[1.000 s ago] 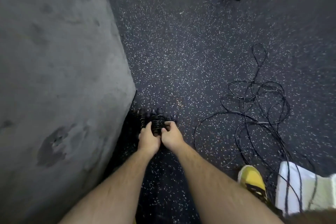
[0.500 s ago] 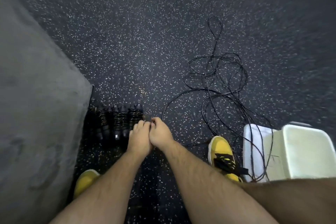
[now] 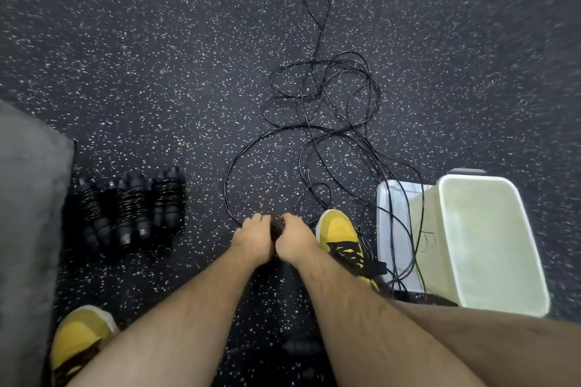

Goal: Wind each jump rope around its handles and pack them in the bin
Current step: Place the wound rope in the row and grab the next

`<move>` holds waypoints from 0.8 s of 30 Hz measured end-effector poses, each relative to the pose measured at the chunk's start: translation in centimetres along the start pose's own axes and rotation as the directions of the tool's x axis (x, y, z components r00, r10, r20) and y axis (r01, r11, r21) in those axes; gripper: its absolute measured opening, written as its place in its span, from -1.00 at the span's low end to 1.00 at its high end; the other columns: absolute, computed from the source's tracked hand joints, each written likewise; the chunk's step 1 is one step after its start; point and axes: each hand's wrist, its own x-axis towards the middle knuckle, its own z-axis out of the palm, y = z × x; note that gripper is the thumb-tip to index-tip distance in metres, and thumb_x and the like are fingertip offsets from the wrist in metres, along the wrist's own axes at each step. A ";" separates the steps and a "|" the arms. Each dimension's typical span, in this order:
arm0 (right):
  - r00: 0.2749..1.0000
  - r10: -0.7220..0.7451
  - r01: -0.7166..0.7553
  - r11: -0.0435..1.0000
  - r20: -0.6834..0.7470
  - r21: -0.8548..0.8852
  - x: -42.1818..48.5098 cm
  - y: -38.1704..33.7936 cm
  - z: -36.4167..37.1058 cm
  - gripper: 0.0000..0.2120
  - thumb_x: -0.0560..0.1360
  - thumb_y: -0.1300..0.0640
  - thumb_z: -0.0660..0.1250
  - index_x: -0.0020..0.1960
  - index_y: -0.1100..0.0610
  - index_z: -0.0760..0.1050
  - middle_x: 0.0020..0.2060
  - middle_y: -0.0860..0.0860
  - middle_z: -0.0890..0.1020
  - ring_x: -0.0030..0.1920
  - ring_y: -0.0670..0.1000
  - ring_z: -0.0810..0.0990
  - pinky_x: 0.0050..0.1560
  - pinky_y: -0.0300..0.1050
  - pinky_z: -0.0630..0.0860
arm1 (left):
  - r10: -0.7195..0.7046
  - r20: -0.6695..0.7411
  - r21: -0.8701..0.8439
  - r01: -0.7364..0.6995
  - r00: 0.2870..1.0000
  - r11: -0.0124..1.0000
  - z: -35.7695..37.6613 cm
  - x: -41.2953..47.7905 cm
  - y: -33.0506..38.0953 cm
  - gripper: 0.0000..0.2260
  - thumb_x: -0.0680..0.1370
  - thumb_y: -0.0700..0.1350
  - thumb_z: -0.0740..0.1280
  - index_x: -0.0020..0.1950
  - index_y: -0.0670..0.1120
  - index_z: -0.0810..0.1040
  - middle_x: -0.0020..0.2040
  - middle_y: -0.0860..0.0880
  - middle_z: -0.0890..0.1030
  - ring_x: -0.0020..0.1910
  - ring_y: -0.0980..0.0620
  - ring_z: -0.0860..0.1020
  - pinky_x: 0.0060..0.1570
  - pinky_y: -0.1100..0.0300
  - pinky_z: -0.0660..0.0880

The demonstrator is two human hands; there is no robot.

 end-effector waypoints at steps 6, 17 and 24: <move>0.998 0.034 -0.029 0.996 0.055 -0.087 0.3 2.6 0.7 -0.41 0.53 0.23 0.21 0.54 0.09 0.22 0.44 0.07 0.33 0.40 0.16 0.40 0.38 0.03 0.39 | -0.041 -0.004 0.185 0.041 0.999 0.982 1.7 1.1 -0.7 -0.56 0.61 -0.17 0.27 0.47 -0.03 0.27 0.37 -0.08 0.35 0.32 -0.13 0.43 0.22 -0.03 0.44; 0.998 -0.015 0.013 0.999 -0.057 -0.036 -0.5 0.3 -0.6 -0.58 0.54 0.25 0.22 0.40 0.14 0.34 0.34 0.09 0.37 0.28 0.17 0.49 0.25 0.05 0.46 | 0.001 -0.315 -0.204 -0.069 0.949 0.977 -2.7 -0.1 1.2 -0.89 0.71 -0.08 0.09 0.03 -0.08 0.31 -0.10 -0.09 0.53 -0.18 -0.09 0.49 -0.21 0.02 0.38; 0.970 -0.183 0.235 0.881 -0.162 0.411 -4.4 -6.2 -4.5 -0.65 0.51 0.30 0.21 0.26 0.07 0.49 0.01 -0.06 0.63 -0.10 -0.06 0.58 -0.27 -0.31 0.44 | 0.005 -0.482 -0.433 -0.243 0.876 0.868 -12.5 -4.8 2.7 -0.84 0.69 -0.05 0.19 -0.04 -0.05 0.46 -0.23 0.00 0.59 -0.26 -0.01 0.54 -0.28 0.08 0.40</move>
